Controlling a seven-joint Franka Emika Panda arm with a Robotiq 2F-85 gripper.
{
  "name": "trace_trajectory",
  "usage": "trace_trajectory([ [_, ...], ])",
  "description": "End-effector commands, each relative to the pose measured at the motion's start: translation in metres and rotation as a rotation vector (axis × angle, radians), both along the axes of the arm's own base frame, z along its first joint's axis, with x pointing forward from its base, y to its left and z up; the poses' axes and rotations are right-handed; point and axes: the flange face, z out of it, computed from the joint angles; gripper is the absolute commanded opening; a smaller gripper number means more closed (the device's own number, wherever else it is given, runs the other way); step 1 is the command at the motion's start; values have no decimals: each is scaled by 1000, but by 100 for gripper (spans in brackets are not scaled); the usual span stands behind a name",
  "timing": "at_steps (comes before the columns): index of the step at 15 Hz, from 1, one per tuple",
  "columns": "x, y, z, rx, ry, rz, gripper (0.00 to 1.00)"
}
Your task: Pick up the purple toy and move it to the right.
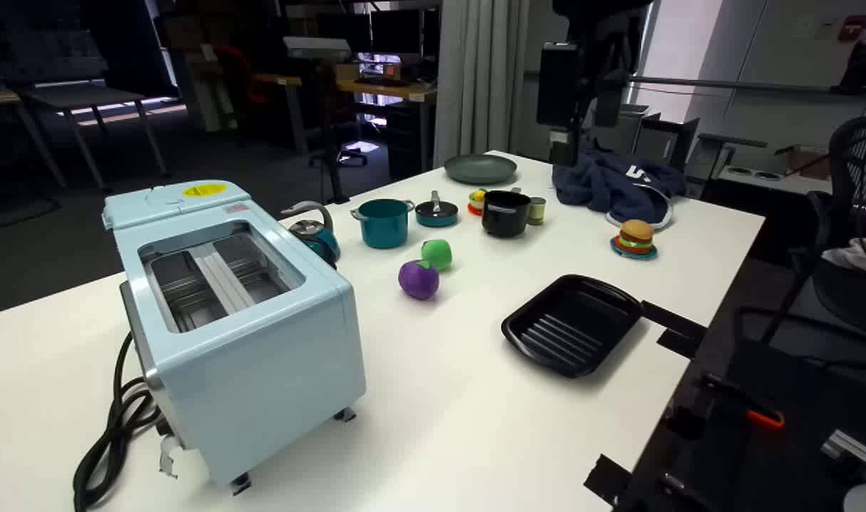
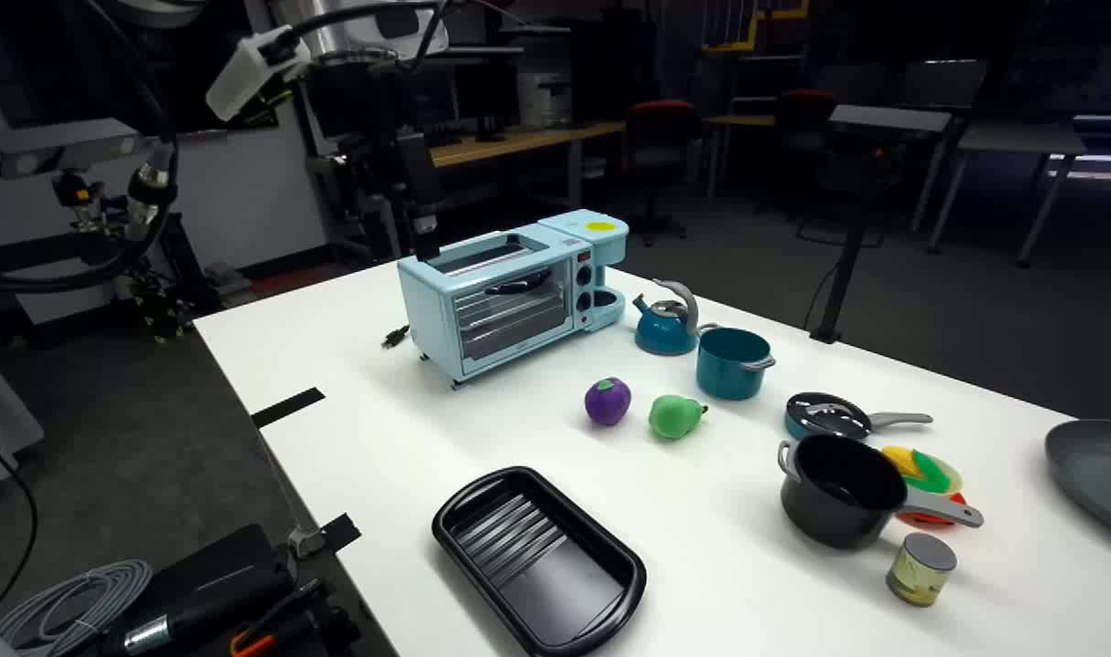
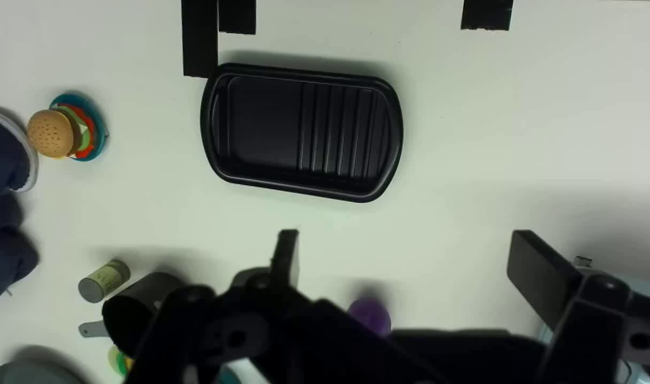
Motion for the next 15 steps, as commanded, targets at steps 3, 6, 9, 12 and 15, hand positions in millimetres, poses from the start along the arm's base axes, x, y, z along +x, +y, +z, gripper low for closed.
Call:
trace_trajectory([
  [3, 0, 0, 0, 0, 3, 0, 100],
  [6, 0, 0, 0, 0, 3, 0, 100],
  [9, 0, 0, 0, 0, 3, 0, 100],
  [12, 0, 0, 0, 0, 3, 0, 100],
  [15, 6, -4, 1, -8, -13, -10, 100],
])
